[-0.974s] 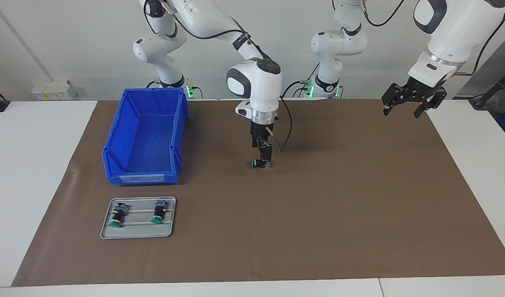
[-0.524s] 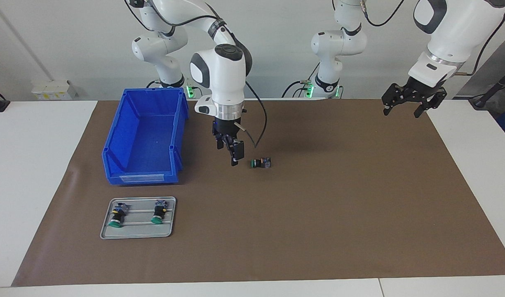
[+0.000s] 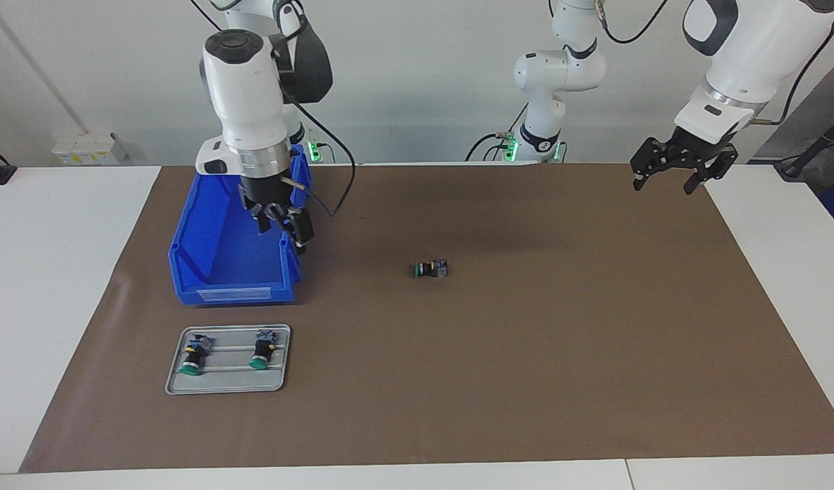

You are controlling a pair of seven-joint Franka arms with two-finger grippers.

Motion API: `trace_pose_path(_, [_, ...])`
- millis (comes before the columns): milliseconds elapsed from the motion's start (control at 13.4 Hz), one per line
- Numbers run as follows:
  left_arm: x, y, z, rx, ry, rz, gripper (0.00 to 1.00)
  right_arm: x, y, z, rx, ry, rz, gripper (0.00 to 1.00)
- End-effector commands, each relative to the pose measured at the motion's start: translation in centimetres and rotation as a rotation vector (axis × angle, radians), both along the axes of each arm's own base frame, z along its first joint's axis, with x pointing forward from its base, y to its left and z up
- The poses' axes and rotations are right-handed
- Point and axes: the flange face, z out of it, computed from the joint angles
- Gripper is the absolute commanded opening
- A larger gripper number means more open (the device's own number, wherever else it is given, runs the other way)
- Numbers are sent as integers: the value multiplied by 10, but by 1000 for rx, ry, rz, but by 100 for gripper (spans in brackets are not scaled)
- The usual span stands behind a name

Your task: Place and press button with both arms

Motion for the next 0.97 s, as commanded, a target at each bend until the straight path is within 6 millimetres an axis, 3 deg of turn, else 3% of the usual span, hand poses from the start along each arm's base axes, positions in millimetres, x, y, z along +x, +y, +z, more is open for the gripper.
trace_pose_path(0, [-5, 3, 1, 19, 6, 10, 100, -11, -42, 15, -9, 35, 146, 100])
trace_pose_path(225, [-5, 3, 1, 19, 6, 10, 100, -17, -91, 37, -37, 91, 345, 100])
trace_pose_path(374, [-5, 3, 2, 19, 5, 12, 100, -21, -120, 57, -45, 77, 362, 100])
trace_pose_path(599, [-5, 3, 0, 19, 8, 12, 100, -30, -149, 112, -63, 63, 385, 100])
trace_pose_path(674, [-5, 3, 1, 19, 6, 12, 100, -28, -151, 108, -70, 92, 422, 100])
trace_pose_path(749, [-5, 3, 2, 19, 5, 12, 100, -34, -149, 93, -58, 137, 430, 100])
trace_pose_path(899, [-5, -2, 1, 19, 5, 1, 100, -50, -151, 81, -35, 184, 430, 100])
